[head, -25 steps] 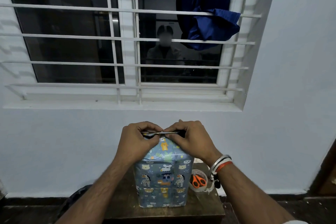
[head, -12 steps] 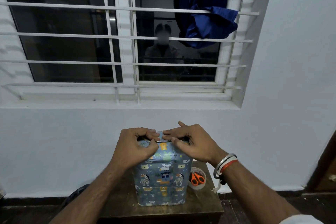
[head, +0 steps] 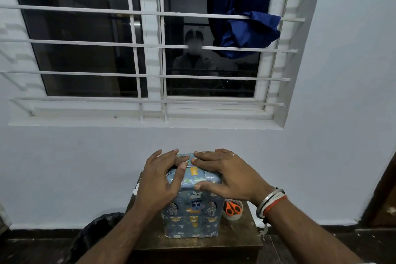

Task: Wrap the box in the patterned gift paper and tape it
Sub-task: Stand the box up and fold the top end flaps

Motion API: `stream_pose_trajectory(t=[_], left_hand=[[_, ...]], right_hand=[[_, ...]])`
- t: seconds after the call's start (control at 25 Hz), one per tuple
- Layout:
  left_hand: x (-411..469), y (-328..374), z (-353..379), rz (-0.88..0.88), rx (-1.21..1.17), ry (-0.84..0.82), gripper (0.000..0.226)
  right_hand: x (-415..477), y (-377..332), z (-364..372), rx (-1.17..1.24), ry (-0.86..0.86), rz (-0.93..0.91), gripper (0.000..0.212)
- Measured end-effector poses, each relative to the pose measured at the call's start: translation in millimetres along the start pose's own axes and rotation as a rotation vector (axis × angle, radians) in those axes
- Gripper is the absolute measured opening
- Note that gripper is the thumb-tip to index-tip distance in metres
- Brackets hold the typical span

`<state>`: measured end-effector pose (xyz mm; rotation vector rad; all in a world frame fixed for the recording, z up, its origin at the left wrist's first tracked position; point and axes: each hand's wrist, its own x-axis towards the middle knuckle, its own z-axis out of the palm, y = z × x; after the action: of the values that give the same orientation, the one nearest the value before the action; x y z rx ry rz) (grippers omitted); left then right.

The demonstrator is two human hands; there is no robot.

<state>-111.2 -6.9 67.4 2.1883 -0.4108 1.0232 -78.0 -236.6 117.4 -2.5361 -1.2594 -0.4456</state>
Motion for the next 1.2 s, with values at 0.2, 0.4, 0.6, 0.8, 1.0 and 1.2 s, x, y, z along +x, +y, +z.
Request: stream_pose_trajectory(t=[0.2, 0.4, 0.6, 0.8, 1.0, 1.2], left_hand=[[5, -1, 0, 0.002, 0.047, 0.006, 0.026], [10, 4, -2, 0.000, 0.168, 0.023, 0.021], [-13, 10, -6, -0.067, 0.174, 0.095, 0.043], [-62, 8, 9, -0.504, -0.005, 0.244, 0.057], [-98, 31, 37, -1.075, -0.631, -0.059, 0.105], [-117, 10, 57, -1.137, -0.738, -0.137, 0.089]], right_hand=[[13, -6, -5, -0.146, -0.078, 0.026, 0.075], [16, 0, 0, -0.320, -0.130, 0.019, 0.087], [2, 2, 12, -0.187, 0.087, 0.203, 0.074], [-22, 10, 45, 0.552, 0.647, 0.814, 0.063], [-43, -31, 141, 1.479, 0.925, 1.185, 0.045], [-46, -81, 210, 1.639, 0.847, 1.526, 0.047]])
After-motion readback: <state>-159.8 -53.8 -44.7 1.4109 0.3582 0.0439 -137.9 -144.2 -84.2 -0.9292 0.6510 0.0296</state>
